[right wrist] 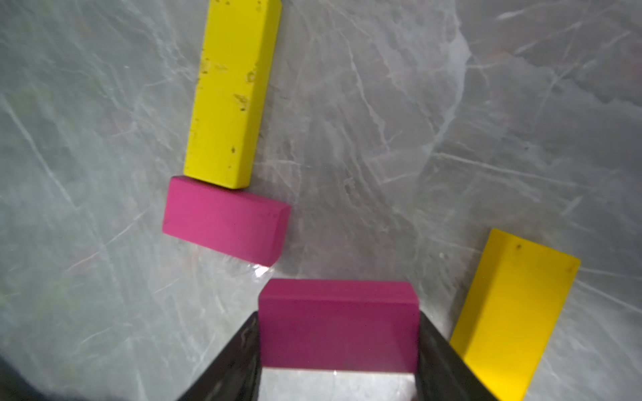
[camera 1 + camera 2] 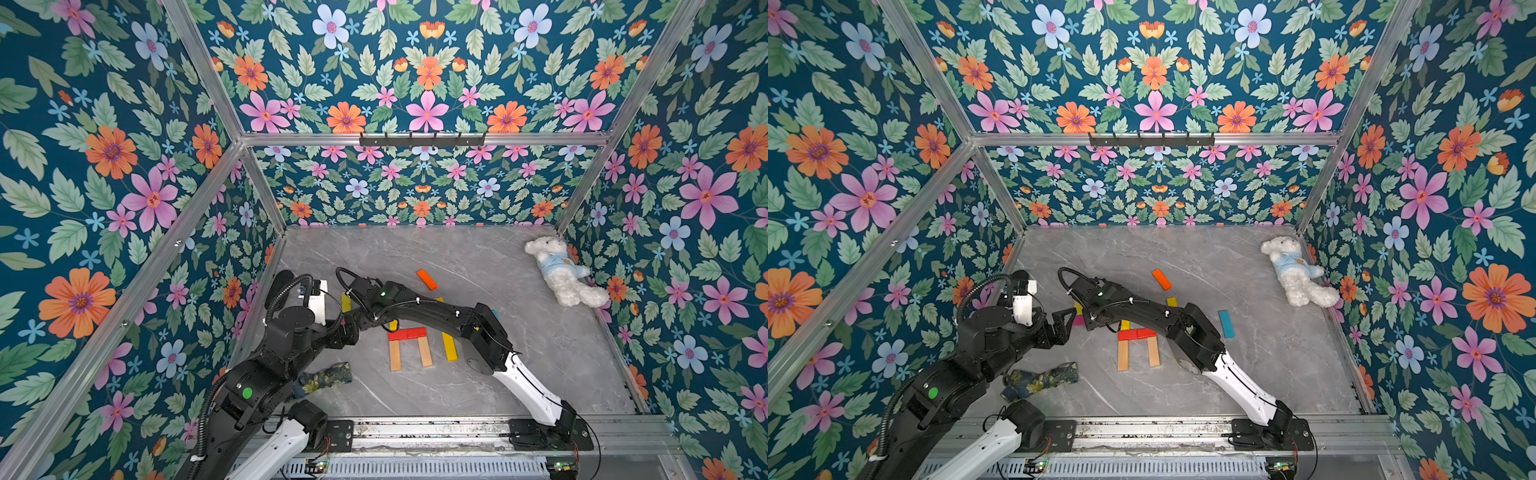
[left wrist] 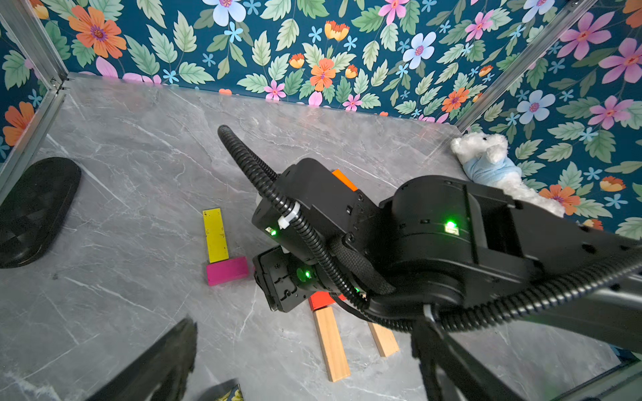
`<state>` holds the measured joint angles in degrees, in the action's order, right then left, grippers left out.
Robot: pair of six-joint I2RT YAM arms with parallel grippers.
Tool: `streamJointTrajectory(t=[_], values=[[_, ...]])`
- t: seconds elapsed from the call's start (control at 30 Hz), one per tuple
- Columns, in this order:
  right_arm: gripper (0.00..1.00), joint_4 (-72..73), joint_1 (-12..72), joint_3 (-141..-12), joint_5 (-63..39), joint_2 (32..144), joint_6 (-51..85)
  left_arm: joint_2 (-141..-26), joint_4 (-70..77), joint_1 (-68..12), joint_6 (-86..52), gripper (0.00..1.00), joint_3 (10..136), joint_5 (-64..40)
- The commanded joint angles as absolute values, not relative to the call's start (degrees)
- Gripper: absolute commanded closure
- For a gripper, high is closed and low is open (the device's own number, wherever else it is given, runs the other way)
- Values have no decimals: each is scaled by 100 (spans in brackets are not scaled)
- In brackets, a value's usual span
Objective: Assemble the letter h with building blocks
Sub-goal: Assemble the building block at the center of the board.
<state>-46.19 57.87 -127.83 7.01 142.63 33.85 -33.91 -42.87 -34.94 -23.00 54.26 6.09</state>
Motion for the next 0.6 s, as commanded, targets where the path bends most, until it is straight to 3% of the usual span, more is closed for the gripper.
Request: streamJointTrajectory(t=[0.0, 0.57], values=[[42, -4661, 5747, -12849, 731, 14333, 3462, -3412, -4185, -3489, -2276, 0, 5415, 580], [38, -4739, 5665, -13287, 705, 14730, 3620, -3463, -4181, -3489, -2250, 1, 5515, 686]])
